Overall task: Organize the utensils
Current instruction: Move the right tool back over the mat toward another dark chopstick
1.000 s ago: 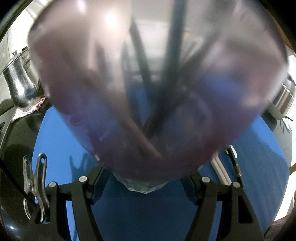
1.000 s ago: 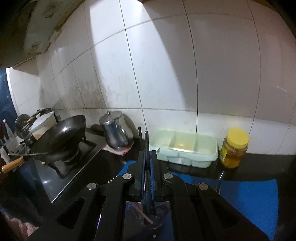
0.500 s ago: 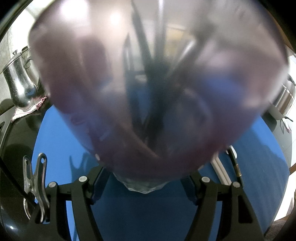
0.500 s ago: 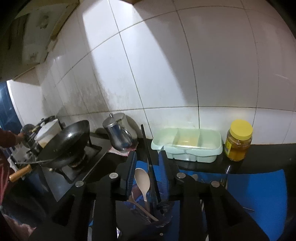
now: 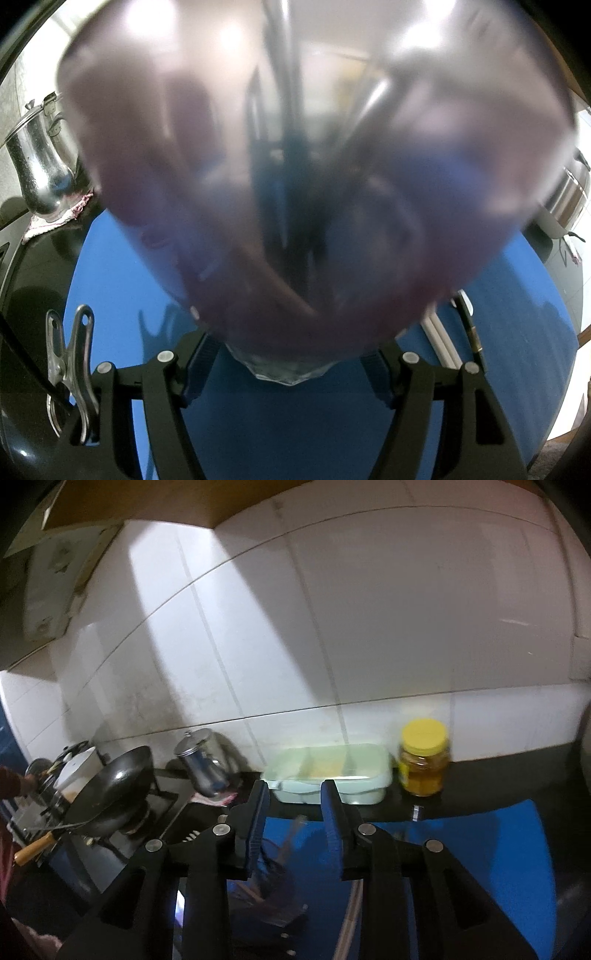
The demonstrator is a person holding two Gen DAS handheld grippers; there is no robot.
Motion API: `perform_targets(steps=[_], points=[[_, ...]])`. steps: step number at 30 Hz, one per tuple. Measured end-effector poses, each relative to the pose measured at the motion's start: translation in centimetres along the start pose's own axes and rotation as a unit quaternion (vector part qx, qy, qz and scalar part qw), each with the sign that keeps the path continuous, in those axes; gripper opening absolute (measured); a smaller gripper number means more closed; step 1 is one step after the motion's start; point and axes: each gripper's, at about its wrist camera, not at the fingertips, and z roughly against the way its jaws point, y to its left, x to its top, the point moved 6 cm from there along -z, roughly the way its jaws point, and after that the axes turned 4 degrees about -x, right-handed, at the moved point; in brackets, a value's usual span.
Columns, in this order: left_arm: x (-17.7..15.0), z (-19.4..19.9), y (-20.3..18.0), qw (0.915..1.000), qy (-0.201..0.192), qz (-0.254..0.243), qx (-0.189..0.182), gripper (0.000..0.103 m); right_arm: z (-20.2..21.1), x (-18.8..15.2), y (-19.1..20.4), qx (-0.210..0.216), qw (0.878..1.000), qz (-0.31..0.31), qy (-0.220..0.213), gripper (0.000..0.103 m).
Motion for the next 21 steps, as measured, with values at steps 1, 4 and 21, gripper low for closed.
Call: perform_targets(steps=[1,4,21], points=[[0.0,0.0,0.0,1.0,0.0,0.0,0.0,0.074,0.1,-0.1,-0.6,-0.006,1.0,-0.005,0.001,0.031],[0.0,0.0,0.0,1.0,0.0,0.0,0.0,0.074,0.0,-0.7,-2.3,-0.022,0.999,-0.021,0.009,0.031],[0.0,0.0,0.0,1.0,0.0,0.0,0.0,0.074,-4.8,-7.4,-8.5,-0.081,0.985,-0.068,0.136,0.031]])
